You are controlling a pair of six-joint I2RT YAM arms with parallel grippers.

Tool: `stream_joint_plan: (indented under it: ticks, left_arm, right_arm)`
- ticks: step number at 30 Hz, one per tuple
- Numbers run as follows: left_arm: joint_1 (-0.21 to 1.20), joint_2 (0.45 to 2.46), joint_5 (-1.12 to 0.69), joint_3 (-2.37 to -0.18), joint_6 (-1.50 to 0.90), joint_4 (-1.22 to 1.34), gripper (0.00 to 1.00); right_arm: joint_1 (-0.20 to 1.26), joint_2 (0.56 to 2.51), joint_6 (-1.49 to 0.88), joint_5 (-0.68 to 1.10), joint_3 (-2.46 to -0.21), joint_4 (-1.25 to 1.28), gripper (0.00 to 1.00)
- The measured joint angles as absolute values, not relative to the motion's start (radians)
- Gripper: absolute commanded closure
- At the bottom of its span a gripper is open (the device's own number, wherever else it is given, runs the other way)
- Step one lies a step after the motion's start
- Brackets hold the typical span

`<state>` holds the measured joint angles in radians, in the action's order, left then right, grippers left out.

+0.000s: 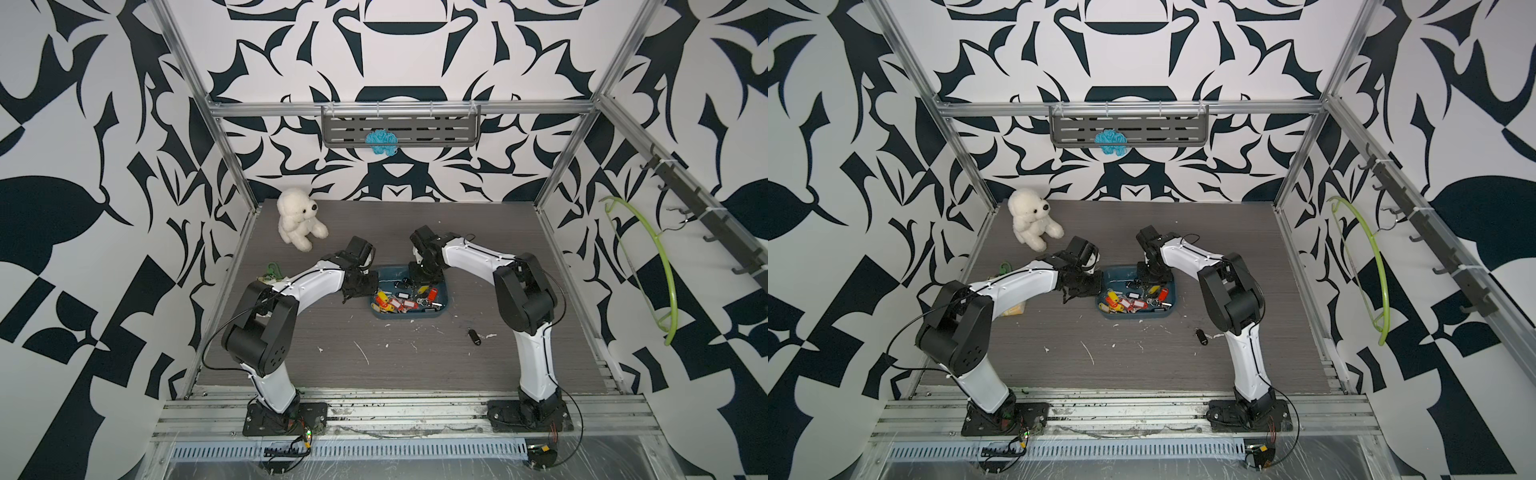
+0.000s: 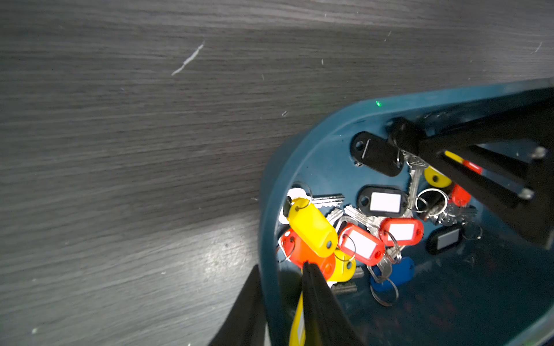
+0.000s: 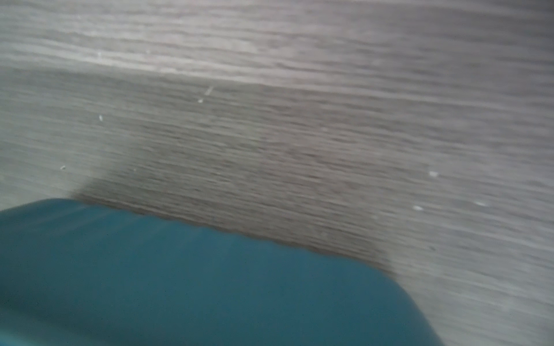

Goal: Take the keys out of the storage box
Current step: Pick up the key from the storage box.

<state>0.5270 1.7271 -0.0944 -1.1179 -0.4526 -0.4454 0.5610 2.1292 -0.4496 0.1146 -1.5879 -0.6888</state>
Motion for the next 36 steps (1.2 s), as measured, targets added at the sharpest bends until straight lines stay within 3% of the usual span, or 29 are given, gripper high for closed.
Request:
stream_joint_plan:
  ticks: [14,36]
  left_arm:
    - [0.527,1.728,-0.095,-1.118,-0.453,-0.445,0.74]
    - [0.527,1.728,-0.095,-1.118,-0.453,-0.445,0.74]
  right_arm:
    - [0.598,2.141,-0.419,0.081,-1.615,-0.699,1.00]
    - [0.598,1.942,-0.454,0.080,-1.554,-0.780,1.00]
